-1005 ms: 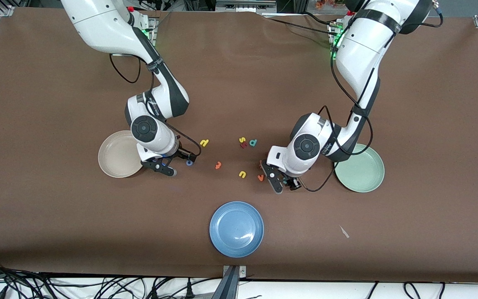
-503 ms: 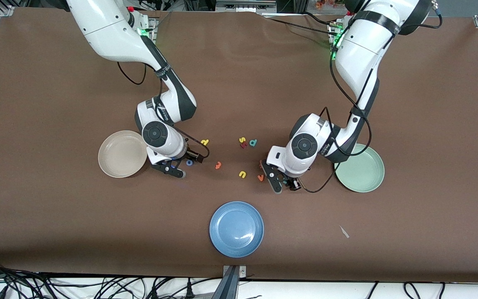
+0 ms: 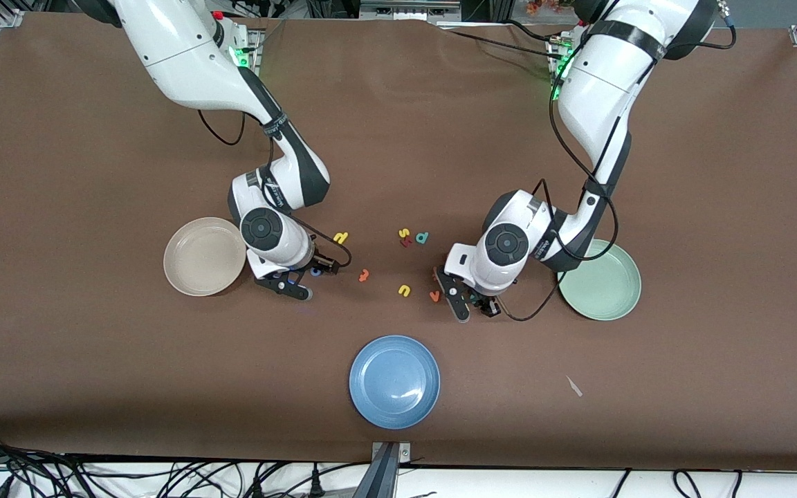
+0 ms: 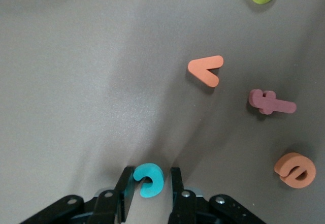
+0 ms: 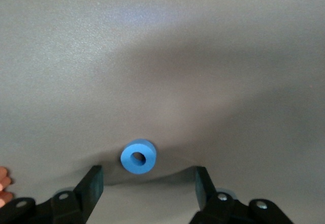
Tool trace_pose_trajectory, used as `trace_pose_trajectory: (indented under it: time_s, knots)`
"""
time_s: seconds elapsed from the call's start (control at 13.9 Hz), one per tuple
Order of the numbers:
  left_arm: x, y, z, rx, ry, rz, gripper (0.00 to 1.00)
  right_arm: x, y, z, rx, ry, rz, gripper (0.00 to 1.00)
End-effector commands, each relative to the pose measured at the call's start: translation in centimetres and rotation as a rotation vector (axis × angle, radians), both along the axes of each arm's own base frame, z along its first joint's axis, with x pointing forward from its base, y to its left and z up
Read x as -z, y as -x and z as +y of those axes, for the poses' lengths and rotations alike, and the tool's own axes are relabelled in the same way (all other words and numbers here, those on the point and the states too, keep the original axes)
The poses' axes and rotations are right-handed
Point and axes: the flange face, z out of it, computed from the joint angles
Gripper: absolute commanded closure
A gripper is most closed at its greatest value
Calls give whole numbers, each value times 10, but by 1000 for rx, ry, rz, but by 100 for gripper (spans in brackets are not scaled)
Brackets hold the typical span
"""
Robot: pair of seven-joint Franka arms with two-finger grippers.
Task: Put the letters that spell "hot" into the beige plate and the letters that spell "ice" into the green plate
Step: 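Carry the teal c onto the green plate while the right gripper grasps the o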
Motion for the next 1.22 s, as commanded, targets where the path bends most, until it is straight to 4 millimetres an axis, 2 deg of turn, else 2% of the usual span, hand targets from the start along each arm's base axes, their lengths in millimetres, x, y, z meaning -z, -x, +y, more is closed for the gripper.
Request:
trace_pose_trajectory:
  time_s: [0.0, 0.07, 0.22, 0.36, 0.43, 0.57, 0.72, 0.79, 1.01, 1.08, 1.15]
  knots:
    - [3, -4, 0, 25, -15, -18, 90, 2, -5, 4, -20, -13, -5, 28]
    - [2, -5, 0, 25, -15, -18, 100, 2, -5, 3, -27, -14, -4, 33]
    - [-6, -7, 2, 16, -14, -21, 100, 1, -7, 2, -36, -19, -6, 35]
    - [-34, -11, 8, 4, -22, -14, 100, 0, -10, 1, -39, -22, -11, 37]
    - [-50, -12, 18, -14, -38, 14, 100, 1, -11, 2, -41, -24, -12, 39]
    - [-82, -16, 42, -57, -66, 61, 100, 2, -12, 1, -57, -25, -13, 46]
    - [-108, -23, 78, -107, -83, 103, 100, 1, -16, -1, -54, -28, -17, 49]
    - [-111, -24, 98, -143, -85, 144, 100, 2, -15, -1, -53, -28, -16, 49]
    - [-110, -11, 134, -178, -131, 245, 100, 4, -15, -1, -59, -25, -15, 56]
    - [-107, -13, 156, -201, -146, 269, 100, 5, -16, -1, -58, -24, -16, 59]
    - [-102, -18, 189, -235, -139, 295, 100, 6, -16, -1, -57, -25, -14, 60]
